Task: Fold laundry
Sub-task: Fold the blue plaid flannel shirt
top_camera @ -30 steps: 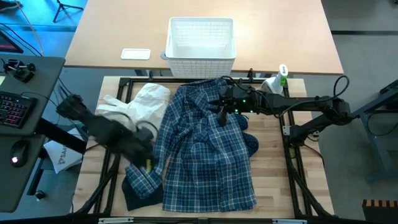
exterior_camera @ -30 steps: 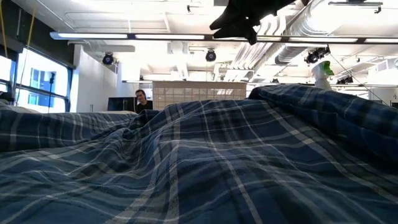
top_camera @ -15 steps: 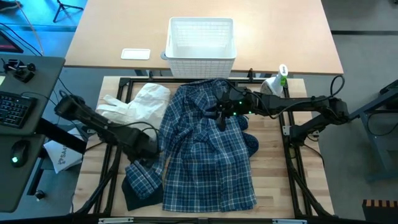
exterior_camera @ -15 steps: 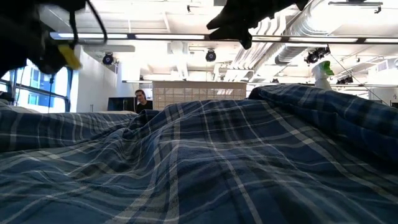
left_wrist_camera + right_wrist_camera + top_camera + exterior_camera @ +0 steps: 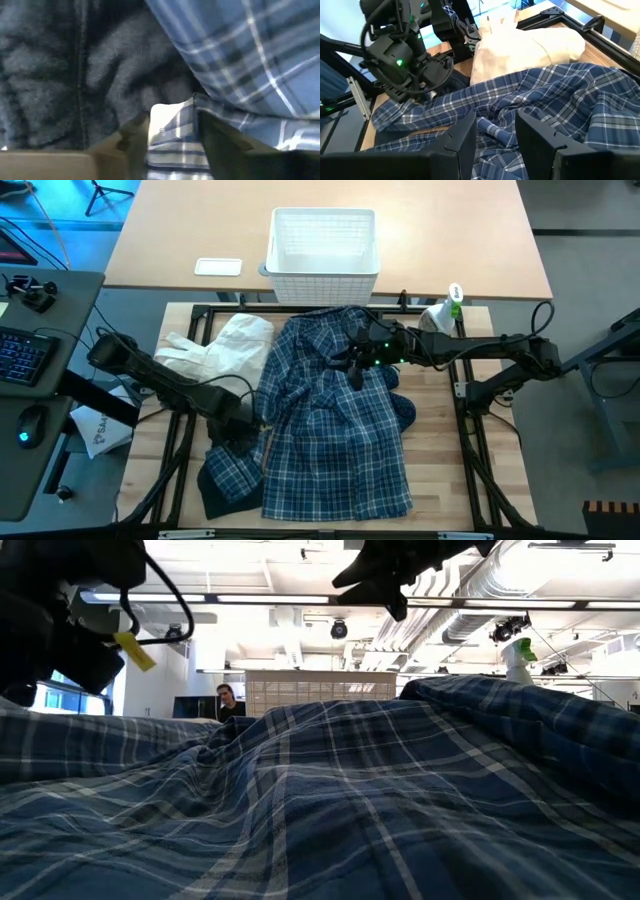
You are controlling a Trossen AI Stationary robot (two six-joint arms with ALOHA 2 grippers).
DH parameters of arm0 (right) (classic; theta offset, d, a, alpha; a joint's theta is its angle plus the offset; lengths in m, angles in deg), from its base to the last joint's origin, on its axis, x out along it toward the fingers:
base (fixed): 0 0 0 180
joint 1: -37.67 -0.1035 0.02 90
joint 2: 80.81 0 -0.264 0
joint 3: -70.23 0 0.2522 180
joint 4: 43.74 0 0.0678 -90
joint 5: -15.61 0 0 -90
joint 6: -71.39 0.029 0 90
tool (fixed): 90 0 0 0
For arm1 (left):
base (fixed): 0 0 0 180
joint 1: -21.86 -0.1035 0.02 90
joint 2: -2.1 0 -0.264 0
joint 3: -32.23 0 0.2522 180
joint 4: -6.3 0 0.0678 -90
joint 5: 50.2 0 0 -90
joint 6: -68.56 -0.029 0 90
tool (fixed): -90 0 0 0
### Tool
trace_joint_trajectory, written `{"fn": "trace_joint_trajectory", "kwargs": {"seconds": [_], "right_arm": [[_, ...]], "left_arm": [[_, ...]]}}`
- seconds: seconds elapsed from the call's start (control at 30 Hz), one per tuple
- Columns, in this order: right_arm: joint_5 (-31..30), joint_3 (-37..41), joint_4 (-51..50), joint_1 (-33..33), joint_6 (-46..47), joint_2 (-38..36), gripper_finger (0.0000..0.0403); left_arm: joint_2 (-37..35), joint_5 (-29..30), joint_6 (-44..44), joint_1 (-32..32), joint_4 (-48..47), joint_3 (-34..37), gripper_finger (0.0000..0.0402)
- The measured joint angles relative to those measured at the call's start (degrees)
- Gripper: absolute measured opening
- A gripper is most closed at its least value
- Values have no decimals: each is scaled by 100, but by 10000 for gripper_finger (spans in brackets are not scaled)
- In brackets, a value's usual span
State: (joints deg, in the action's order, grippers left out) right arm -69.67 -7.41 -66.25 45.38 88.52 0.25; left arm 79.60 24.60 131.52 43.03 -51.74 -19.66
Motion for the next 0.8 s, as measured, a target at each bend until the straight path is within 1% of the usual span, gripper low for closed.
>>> {"fn": "trace_joint_trajectory", "kwargs": {"seconds": [0.2,0.23,0.33,0.47,0.57,0.63,0.7,0.8], "right_arm": [[-15,0,2,0,253,0,131],[-15,0,4,0,281,0,131],[-24,0,19,0,368,0,131],[-39,0,64,0,386,0,131],[37,4,283,-9,387,0,131],[260,4,640,-29,387,0,131],[516,4,1141,-80,380,0,131],[694,-91,1832,-202,312,0,131]], "left_arm": [[-146,-302,-260,-2,-11,-133,20],[-213,-319,-265,0,-101,-219,11],[-542,-313,-432,44,-568,-612,12],[-1147,-117,-667,107,-1255,-1440,2],[-1652,422,-673,155,-1447,-2236,1],[-1945,1079,-756,195,-1421,-2827,1],[-2164,1869,-987,247,-1361,-3454,1],[-2370,2889,-1799,351,-1024,-4348,1]]}}
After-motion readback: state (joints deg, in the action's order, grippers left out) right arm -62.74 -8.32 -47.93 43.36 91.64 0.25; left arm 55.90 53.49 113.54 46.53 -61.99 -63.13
